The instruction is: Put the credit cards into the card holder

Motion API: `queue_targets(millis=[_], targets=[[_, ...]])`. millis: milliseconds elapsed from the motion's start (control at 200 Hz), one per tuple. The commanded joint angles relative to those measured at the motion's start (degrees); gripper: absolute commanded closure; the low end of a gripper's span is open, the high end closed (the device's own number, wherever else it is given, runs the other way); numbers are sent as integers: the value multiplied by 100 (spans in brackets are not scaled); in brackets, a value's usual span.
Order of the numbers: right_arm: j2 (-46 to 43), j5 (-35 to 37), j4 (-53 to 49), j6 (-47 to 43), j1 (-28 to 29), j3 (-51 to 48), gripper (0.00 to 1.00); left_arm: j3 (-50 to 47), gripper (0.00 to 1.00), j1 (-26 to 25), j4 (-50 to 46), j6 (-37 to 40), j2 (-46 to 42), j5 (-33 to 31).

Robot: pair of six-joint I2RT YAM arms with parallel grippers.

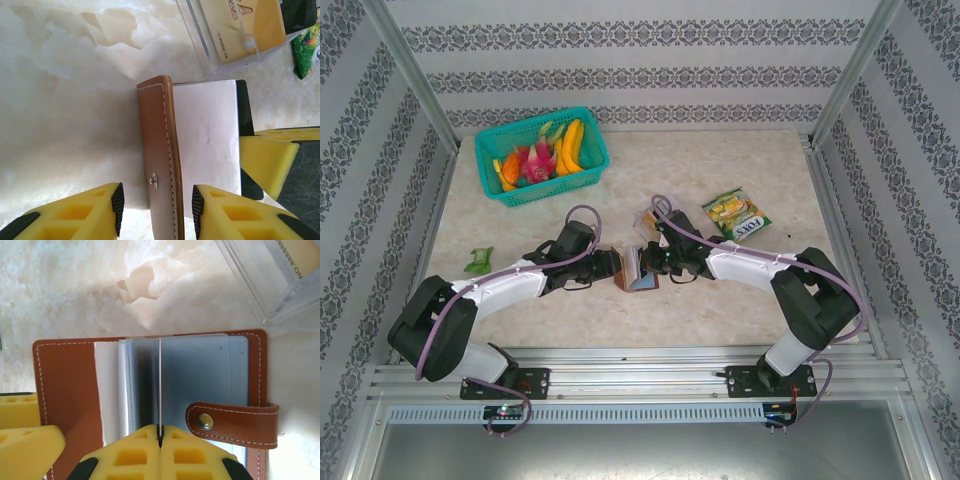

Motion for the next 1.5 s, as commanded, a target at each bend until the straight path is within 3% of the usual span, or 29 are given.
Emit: queue_targets(millis=[0,90,195,440,564,624,669,889,1064,1274,1493], targets=[[-246,-112,61,-193,-19,87,100,118,57,-34,193,15,53,54],[-262,-294,281,-157,5,71,100,112,55,-27,228,-5,37,45],[-150,-483,439,-148,59,134,100,125,44,-27,193,-34,-30,-49],[297,-529,599,-20,210,264,100,116,37,4,-366,-196,-408,-730],[548,-476,520,13,304,411,100,210,25,17,-989,-248,-775,-1298],[710,-489,522,41,320,447,100,271,27,21,-1144,-200,-904,-1380],[796,-486,598,93,333,435,100,260,35,26,-1066,-191,-1003,-1288],[709,-412,870,164,227,177,100,74,63,51,356,-883,-633,-83],[669,-972,2011,669,-72,-424,100,-563,63,169,2670,-2156,242,412],[695,-1150,2616,1054,-268,-786,100,-1029,62,171,3433,-2855,726,195],[686,-1400,3592,1531,-431,-1138,100,-1179,60,180,3960,-2911,1048,252]])
